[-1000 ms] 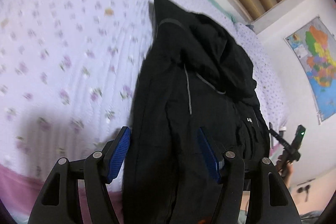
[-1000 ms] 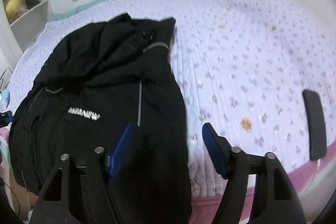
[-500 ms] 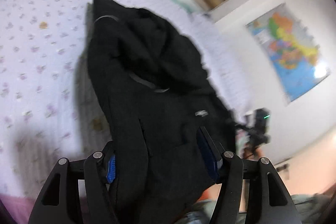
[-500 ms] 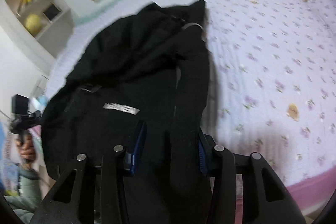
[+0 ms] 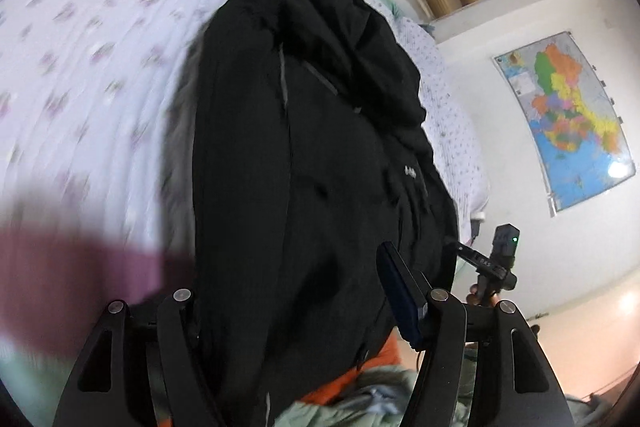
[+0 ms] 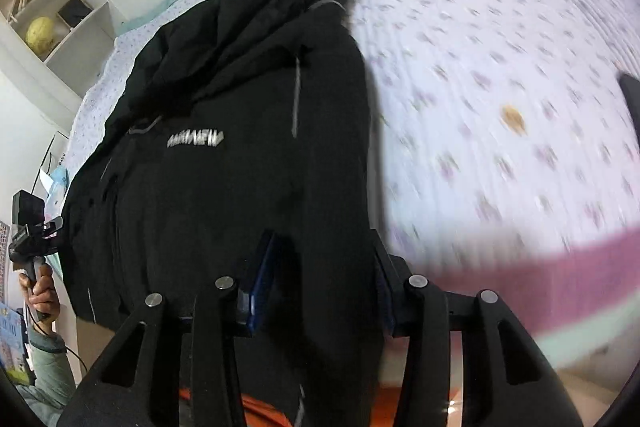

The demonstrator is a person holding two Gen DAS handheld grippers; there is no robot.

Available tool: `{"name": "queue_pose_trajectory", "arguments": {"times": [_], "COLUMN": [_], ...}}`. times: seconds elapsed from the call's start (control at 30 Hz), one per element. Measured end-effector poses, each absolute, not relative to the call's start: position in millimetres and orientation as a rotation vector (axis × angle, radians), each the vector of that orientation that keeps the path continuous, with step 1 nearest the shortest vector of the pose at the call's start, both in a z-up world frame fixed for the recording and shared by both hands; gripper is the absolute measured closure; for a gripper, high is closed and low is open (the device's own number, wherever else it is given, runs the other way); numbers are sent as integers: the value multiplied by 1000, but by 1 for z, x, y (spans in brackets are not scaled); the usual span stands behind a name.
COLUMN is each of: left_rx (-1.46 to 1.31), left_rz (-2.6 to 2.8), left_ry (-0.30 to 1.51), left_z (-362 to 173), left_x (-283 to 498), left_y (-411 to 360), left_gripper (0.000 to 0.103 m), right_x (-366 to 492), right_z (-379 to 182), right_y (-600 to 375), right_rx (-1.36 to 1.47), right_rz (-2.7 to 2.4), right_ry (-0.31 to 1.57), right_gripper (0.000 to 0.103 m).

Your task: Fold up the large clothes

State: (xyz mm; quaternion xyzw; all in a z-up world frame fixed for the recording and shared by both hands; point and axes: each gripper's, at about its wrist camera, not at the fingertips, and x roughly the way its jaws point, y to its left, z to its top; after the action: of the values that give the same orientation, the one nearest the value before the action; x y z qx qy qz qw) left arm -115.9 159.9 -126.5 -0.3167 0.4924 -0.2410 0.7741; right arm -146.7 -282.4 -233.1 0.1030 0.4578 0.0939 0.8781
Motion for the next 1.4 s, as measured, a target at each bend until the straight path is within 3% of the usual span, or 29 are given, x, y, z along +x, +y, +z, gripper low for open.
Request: {"name": "queue_pose_trajectory", "arguments": {"times": [0.4,0.43,0.47,0.5,0.53,0.57,0.6,1.03,1.4], "left_rx": [-713,-704,-691,-679,-672,-663,-664,-780,-821], "left_rz": [-447,-442,-445,-463,-470,-470,-474,-680,-716], "left_ry": [1153,1156,1156,1153,1146,1134,1123,793,685], "left_z": [-181,-183,-183,-181,-178,-172,-168,-45,-25], "left_x": [-177,-176,-175,-174,-175,-177,-177,-155,-96], "left_y": [171,169,166,162,160,159,156,156,159], "left_gripper": [36,42,61,74,82,84,88,88,87], "right_x": [-198,-197,-195,-195,-196,-199,-203,-190,-161], "right_z": [-283,-284,-284,-283,-281,-275,-268,-178,-166], "right_y": [-306,-304,-300,-292,-283,-279,-274,-283,-281], "right_rx": [297,288,273,239,201,176,157,360,408], "right_rz": [204,207,215,225,231,244,254,478,514], "right_ry": [1014,1024,1034,1040,1035,1029,1015,794,779], "right_gripper": [54,54,57,66,73,80,81,83,83]}}
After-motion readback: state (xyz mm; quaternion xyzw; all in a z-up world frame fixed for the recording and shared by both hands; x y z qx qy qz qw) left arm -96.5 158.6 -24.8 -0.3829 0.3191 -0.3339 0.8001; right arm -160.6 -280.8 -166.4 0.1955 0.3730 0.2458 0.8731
